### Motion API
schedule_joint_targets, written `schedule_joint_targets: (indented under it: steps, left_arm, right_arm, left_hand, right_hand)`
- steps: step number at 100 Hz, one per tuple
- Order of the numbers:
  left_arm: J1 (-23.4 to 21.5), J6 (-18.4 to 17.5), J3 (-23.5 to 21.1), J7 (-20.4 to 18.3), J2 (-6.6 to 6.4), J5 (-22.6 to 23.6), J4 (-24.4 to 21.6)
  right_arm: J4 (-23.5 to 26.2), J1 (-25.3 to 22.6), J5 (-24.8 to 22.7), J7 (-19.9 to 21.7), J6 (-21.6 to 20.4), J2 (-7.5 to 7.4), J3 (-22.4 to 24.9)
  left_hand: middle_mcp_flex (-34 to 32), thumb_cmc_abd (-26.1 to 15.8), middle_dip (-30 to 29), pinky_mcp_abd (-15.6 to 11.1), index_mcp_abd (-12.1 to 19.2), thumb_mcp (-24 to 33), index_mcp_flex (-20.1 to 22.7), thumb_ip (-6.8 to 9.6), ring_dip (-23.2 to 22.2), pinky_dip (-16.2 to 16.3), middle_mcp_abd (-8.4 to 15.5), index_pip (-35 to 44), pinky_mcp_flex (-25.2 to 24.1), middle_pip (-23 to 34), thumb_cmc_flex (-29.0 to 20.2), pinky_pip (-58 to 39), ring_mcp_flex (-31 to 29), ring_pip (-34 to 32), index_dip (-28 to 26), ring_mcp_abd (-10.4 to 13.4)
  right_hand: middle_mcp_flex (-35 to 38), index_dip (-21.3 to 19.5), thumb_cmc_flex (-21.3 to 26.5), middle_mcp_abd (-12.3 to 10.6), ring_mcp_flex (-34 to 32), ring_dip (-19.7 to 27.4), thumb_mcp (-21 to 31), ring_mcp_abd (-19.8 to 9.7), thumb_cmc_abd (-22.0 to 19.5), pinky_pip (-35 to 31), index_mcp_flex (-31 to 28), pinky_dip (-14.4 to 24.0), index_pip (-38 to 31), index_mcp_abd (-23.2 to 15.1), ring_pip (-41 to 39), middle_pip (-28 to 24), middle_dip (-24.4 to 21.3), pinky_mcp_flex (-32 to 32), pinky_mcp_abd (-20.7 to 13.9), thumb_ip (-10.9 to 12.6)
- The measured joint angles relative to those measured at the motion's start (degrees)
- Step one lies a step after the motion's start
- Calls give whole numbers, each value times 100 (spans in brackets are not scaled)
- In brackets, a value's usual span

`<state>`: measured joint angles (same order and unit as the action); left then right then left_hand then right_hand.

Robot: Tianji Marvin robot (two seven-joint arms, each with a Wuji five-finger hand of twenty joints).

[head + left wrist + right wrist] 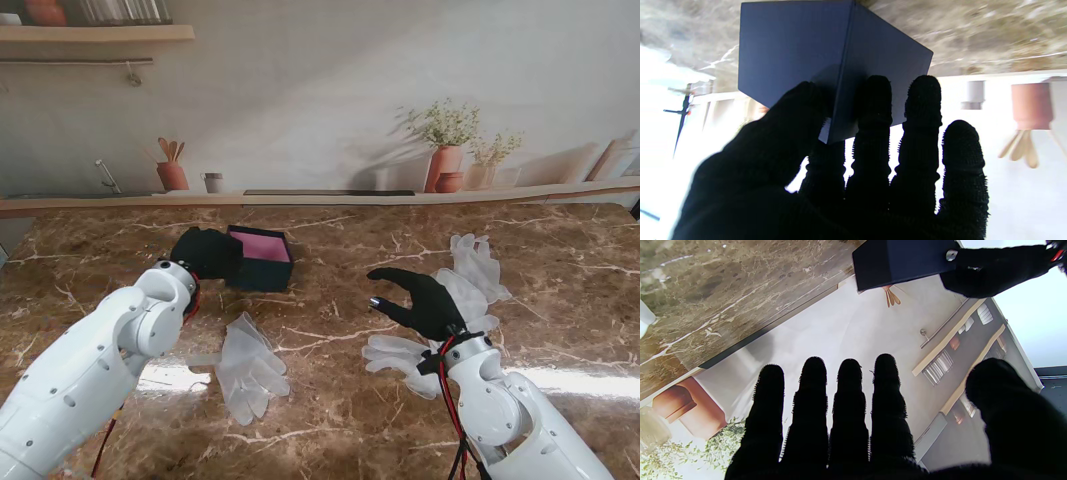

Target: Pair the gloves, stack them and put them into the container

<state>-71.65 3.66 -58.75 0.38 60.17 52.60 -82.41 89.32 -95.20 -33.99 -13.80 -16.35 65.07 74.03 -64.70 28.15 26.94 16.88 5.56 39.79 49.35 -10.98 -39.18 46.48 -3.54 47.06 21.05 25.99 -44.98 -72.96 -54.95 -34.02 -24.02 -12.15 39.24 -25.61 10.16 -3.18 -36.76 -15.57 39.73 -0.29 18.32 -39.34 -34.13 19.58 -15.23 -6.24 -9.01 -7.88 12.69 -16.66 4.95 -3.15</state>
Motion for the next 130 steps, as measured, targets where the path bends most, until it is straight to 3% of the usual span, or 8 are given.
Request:
schedule_joint_targets:
  steps: [24,42,60,93,110,130]
  left_arm:
    - [742,397,1068,859,328,-588,622]
    - [1231,426,1759,1337,639,-928,1215]
    - [1710,361,2394,1945,1050,-1487,2109]
    - [2200,223,3042,2324,1768,-2044,3288]
    - [2289,216,3194,2299,1884,-2092,3370]
    - [2351,149,3364,2138,1899,-2058,3421]
  right_arm:
    - [-7,-6,20,-20,9,16,41]
    - [-32,-2,79,-28,10,20,58]
    - [-72,7,96,-32,8,24,70]
    - [-226,78,213,9,0,31,114]
    - [-275,111,222,4,0,35,131]
    - [-276,111,222,-24,1,41,156]
  left_hand:
    - [-57,4,0,1,-29,82,30,-2,0,-15,-9,0,50,0,62,-61,-26,-62,4,0]
    - [-58,9,-36,1,-33,120,82,-3,0,-72,-22,-6,60,13,123,-73,-30,-70,147,0]
    - [-58,10,-102,1,-33,120,82,-3,0,-78,-22,-6,61,16,123,-126,-30,-70,355,0]
    - [-58,10,-178,1,-34,65,152,-3,16,-99,-23,-6,61,31,116,-129,-30,-70,609,0]
    - [-61,55,-189,1,-34,59,220,-3,18,-147,-29,-7,61,55,116,-130,-30,-70,778,0]
    - [-115,140,-198,1,-20,-97,418,12,19,-149,-37,1,109,57,115,-152,-171,-152,1033,0]
  right_hand:
    - [0,-1,0,0,0,0,49,0,0,0,0,1,0,-1,0,0,0,0,0,0]
    - [0,-1,0,0,0,-1,49,0,0,0,0,1,0,-1,0,0,0,0,0,0]
    - [0,-1,0,0,0,-1,52,0,0,0,0,2,0,-1,0,0,0,0,0,0]
    - [0,-1,0,0,0,-1,65,0,0,0,-2,2,-1,-1,0,0,0,0,0,0]
    - [0,-1,0,0,0,-1,66,1,0,0,-2,2,-1,-1,0,0,0,0,0,0]
    - [0,-1,0,0,0,-1,66,1,0,0,-2,3,-1,-1,0,0,0,0,0,0]
